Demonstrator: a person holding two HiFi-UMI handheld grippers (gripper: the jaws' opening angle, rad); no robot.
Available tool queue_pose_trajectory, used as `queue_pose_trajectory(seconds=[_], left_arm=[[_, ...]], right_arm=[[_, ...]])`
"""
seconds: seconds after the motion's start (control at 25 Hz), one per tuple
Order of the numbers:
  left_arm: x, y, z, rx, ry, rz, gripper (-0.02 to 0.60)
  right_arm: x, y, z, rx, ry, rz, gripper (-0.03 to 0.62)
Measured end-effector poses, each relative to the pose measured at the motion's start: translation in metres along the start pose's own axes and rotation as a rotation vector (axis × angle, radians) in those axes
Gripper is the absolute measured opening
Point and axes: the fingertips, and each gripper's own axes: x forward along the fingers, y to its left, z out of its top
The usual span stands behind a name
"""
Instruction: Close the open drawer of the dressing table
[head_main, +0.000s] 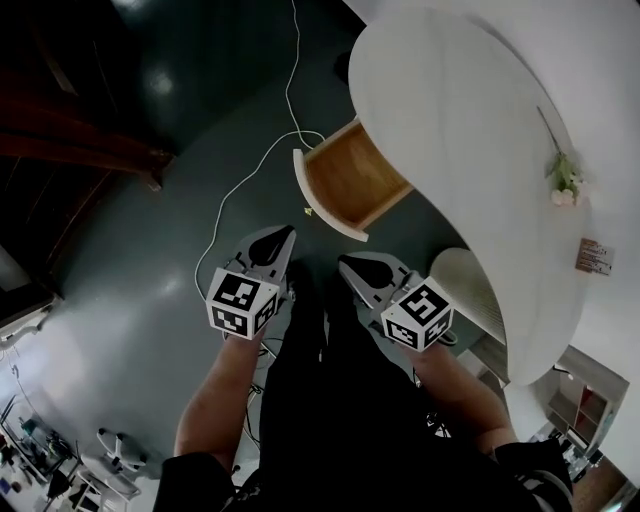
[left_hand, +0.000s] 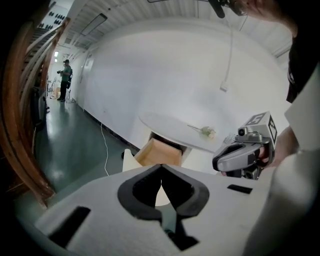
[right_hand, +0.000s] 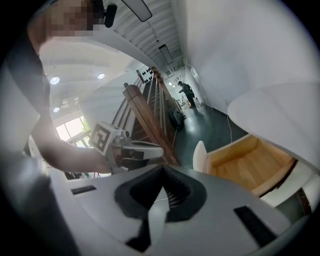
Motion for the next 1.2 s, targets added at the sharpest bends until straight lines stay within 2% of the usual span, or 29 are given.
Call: queue_pose_trajectory(seconds=[0.44,0.64,1.0,1.2], left_arm=[[0.055,0.028,-0.065,-0.037,0.015,0.015,0.009],[0.077,0.039,-0.090,-0.058,0.005,0.017,0.010],[0.111,0.049,-0.131,-0.051,0.012,0.000,0.072],[0.126,0.051,-0.144,-0.039,0.020,-0.005,0.075]], right_arm=[[0.031,-0.040,-0.058,-0.016,0.029,-0.026,0.006],[0.039,-0.053,-0.086,0.010,0.029,-0.030,0.006],[0.057,-0.069,-0.125,0.032,0.014,-0.046,0.006],[0.062,-0.068,-0.138,0.041,0.020,-0.035,0.006]])
